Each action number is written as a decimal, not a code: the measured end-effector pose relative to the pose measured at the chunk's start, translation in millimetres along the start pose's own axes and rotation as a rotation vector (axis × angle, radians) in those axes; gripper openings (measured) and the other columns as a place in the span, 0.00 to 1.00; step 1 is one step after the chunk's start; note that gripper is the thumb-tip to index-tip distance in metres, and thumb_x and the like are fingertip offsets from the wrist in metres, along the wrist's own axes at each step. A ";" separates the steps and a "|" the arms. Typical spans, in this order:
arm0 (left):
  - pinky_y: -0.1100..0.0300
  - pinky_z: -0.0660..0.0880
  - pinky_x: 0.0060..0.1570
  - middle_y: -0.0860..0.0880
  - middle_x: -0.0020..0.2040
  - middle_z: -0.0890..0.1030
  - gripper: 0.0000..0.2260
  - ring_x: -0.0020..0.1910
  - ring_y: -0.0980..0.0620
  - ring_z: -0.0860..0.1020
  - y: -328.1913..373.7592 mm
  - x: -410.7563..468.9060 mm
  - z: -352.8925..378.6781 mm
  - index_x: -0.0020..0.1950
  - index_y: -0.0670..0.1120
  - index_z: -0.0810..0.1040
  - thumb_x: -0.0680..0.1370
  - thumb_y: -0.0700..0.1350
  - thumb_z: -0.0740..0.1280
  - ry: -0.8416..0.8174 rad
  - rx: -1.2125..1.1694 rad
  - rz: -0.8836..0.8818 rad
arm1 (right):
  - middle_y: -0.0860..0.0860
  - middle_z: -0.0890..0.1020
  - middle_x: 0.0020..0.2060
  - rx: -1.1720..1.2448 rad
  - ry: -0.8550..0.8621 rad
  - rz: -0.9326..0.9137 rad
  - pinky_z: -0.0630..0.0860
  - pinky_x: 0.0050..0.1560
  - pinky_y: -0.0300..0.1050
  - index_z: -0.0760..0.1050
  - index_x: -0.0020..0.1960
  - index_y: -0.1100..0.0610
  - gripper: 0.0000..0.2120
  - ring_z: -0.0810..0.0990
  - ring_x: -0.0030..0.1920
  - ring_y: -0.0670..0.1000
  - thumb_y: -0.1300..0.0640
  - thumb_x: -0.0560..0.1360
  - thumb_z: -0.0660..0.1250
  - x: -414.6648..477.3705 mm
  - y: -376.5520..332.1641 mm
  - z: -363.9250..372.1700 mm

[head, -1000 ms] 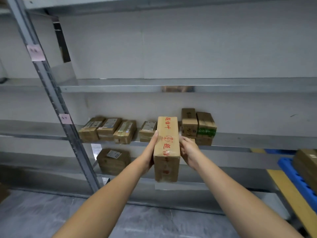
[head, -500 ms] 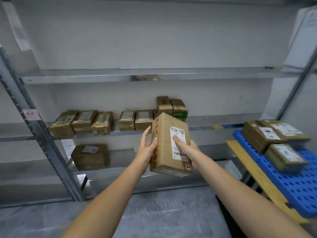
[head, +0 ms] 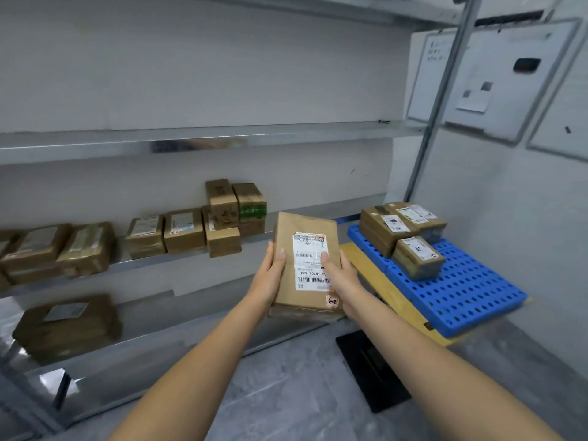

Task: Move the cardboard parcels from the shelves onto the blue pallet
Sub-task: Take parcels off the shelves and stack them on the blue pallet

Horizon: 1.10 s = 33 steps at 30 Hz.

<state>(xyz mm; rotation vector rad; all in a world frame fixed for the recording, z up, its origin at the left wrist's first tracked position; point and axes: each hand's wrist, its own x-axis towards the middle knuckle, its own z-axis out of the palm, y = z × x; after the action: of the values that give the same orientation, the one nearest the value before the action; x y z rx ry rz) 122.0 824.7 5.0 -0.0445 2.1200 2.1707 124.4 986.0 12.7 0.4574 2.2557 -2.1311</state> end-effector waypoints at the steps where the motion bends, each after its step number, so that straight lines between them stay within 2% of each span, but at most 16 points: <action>1: 0.64 0.71 0.53 0.52 0.76 0.66 0.31 0.59 0.56 0.73 0.7 4.4 13.7 0.80 0.60 0.50 0.80 0.63 0.58 -0.004 0.011 0.009 | 0.53 0.73 0.65 -0.006 0.014 -0.003 0.82 0.42 0.47 0.65 0.72 0.40 0.22 0.80 0.57 0.53 0.43 0.78 0.62 2.4 -1.3 -12.1; 2: 0.62 0.69 0.57 0.52 0.77 0.65 0.31 0.62 0.55 0.72 0.8 8.8 28.5 0.80 0.59 0.50 0.81 0.63 0.57 -0.013 0.018 0.016 | 0.52 0.73 0.65 -0.013 0.031 -0.002 0.80 0.38 0.43 0.65 0.71 0.39 0.21 0.80 0.55 0.52 0.43 0.79 0.61 6.3 -2.0 -25.5; 3: 0.61 0.67 0.61 0.52 0.77 0.64 0.30 0.64 0.56 0.70 0.8 12.9 43.9 0.80 0.59 0.50 0.81 0.63 0.57 -0.021 0.026 0.023 | 0.52 0.73 0.64 -0.019 0.053 -0.002 0.79 0.37 0.42 0.66 0.70 0.39 0.20 0.80 0.55 0.51 0.43 0.79 0.61 11.4 -1.9 -40.1; 6: 0.60 0.65 0.66 0.53 0.78 0.62 0.30 0.68 0.56 0.68 -0.9 26.1 94.7 0.81 0.58 0.51 0.81 0.62 0.57 -0.046 0.038 0.050 | 0.52 0.72 0.66 -0.029 0.142 0.022 0.79 0.56 0.55 0.66 0.71 0.45 0.23 0.76 0.63 0.55 0.42 0.78 0.61 30.7 3.7 -88.7; 7: 0.60 0.64 0.67 0.53 0.79 0.61 0.30 0.71 0.55 0.67 -2.5 30.5 108.1 0.81 0.57 0.51 0.81 0.62 0.57 -0.051 0.037 0.052 | 0.52 0.73 0.66 -0.022 0.173 0.038 0.77 0.59 0.56 0.66 0.71 0.48 0.25 0.75 0.63 0.55 0.42 0.77 0.62 35.8 5.7 -101.6; 9: 0.61 0.62 0.65 0.53 0.78 0.62 0.29 0.74 0.52 0.65 -5.1 41.6 148.3 0.80 0.57 0.52 0.82 0.61 0.57 -0.069 0.053 0.049 | 0.52 0.75 0.62 0.019 0.225 0.058 0.79 0.56 0.54 0.63 0.70 0.50 0.25 0.79 0.58 0.54 0.42 0.77 0.63 46.3 8.7 -139.4; 11: 0.61 0.62 0.65 0.53 0.78 0.62 0.29 0.74 0.52 0.65 -6.3 53.2 193.0 0.81 0.57 0.53 0.82 0.61 0.57 -0.089 0.063 0.051 | 0.51 0.75 0.60 0.029 0.250 0.051 0.81 0.49 0.50 0.62 0.67 0.47 0.22 0.80 0.54 0.52 0.42 0.77 0.63 59.1 8.1 -182.2; 15: 0.62 0.63 0.62 0.52 0.78 0.62 0.29 0.74 0.51 0.66 -3.8 77.5 286.2 0.81 0.57 0.51 0.82 0.60 0.56 -0.110 0.056 0.041 | 0.52 0.79 0.57 0.045 0.256 0.035 0.83 0.46 0.52 0.64 0.62 0.45 0.17 0.83 0.49 0.53 0.43 0.77 0.64 97.5 3.2 -272.4; 20: 0.55 0.67 0.68 0.52 0.78 0.63 0.28 0.69 0.52 0.69 -3.6 103.6 392.3 0.80 0.60 0.49 0.82 0.62 0.53 -0.143 0.073 0.018 | 0.52 0.82 0.53 0.089 0.250 0.032 0.81 0.35 0.45 0.66 0.61 0.46 0.16 0.85 0.45 0.52 0.45 0.77 0.65 139.2 5.3 -371.5; 22: 0.49 0.67 0.71 0.51 0.77 0.64 0.28 0.70 0.50 0.69 -7.7 113.1 427.2 0.80 0.61 0.48 0.82 0.63 0.52 -0.166 0.090 0.005 | 0.52 0.82 0.51 0.115 0.250 0.033 0.80 0.32 0.44 0.66 0.57 0.44 0.12 0.86 0.43 0.51 0.45 0.77 0.66 153.7 10.6 -406.5; 24: 0.49 0.65 0.72 0.52 0.78 0.62 0.29 0.73 0.49 0.66 -14.5 122.7 458.5 0.80 0.60 0.47 0.82 0.63 0.52 -0.177 0.094 -0.010 | 0.51 0.83 0.49 0.108 0.256 0.036 0.79 0.29 0.41 0.66 0.58 0.45 0.13 0.86 0.40 0.49 0.46 0.77 0.66 166.2 14.9 -436.4; 26: 0.53 0.64 0.71 0.52 0.79 0.61 0.28 0.73 0.51 0.66 -22.6 130.0 484.4 0.81 0.59 0.47 0.83 0.62 0.52 -0.190 0.074 -0.029 | 0.51 0.83 0.49 0.082 0.266 0.051 0.79 0.29 0.41 0.66 0.61 0.46 0.16 0.86 0.41 0.48 0.46 0.77 0.67 177.8 21.1 -459.8; 29: 0.56 0.64 0.66 0.52 0.78 0.62 0.28 0.71 0.52 0.66 -35.3 144.8 516.3 0.81 0.58 0.46 0.83 0.61 0.51 -0.199 0.073 -0.065 | 0.51 0.82 0.53 0.020 0.305 0.046 0.80 0.35 0.43 0.66 0.64 0.48 0.20 0.85 0.46 0.50 0.45 0.76 0.67 199.0 35.6 -488.5; 31: 0.55 0.62 0.69 0.51 0.79 0.60 0.29 0.75 0.49 0.63 -45.2 158.0 534.3 0.81 0.56 0.46 0.83 0.61 0.50 -0.191 0.083 -0.071 | 0.51 0.81 0.54 -0.007 0.313 0.042 0.80 0.38 0.44 0.66 0.64 0.48 0.21 0.84 0.47 0.50 0.44 0.76 0.68 214.9 43.8 -504.6; 33: 0.57 0.62 0.68 0.52 0.79 0.59 0.29 0.75 0.51 0.63 -54.3 171.1 549.8 0.81 0.54 0.45 0.83 0.60 0.51 -0.188 0.072 -0.060 | 0.51 0.82 0.52 -0.015 0.299 0.041 0.81 0.38 0.45 0.67 0.63 0.49 0.20 0.85 0.45 0.49 0.46 0.76 0.68 231.8 48.7 -517.3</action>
<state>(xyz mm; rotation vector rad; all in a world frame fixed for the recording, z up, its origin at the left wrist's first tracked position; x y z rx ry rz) -13.2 1384.2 -51.0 0.0959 2.0623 1.9783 13.5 1541.5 -41.9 0.8674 2.3789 -2.1487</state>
